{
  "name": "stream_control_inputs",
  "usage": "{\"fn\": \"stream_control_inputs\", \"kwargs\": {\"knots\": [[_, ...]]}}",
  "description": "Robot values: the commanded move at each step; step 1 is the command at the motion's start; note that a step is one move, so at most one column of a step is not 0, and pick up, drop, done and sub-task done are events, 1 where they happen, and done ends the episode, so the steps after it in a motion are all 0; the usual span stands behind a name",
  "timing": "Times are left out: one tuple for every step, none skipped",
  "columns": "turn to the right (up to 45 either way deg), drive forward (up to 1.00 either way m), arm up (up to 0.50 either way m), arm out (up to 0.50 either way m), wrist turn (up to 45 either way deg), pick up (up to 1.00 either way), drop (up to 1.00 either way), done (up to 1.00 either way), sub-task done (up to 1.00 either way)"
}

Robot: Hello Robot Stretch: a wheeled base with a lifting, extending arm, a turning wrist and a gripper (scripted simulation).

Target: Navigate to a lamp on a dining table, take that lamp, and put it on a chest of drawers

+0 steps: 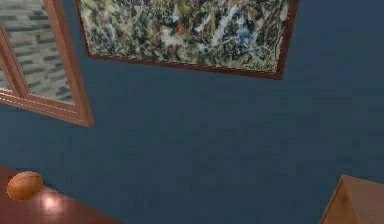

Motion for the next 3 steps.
{"fn": "stream_control_inputs", "kwargs": {"knots": [[0.0, 0.0, 0.0, 0.0, 45.0, 0.0, 0.0, 0.0, 0.0], [0.0, 0.0, 0.0, 0.0, 45.0, 0.0, 0.0, 0.0, 0.0], [0.0, 0.0, 0.0, 0.0, 0.0, 0.0, 1.0, 0.0, 0.0]]}}
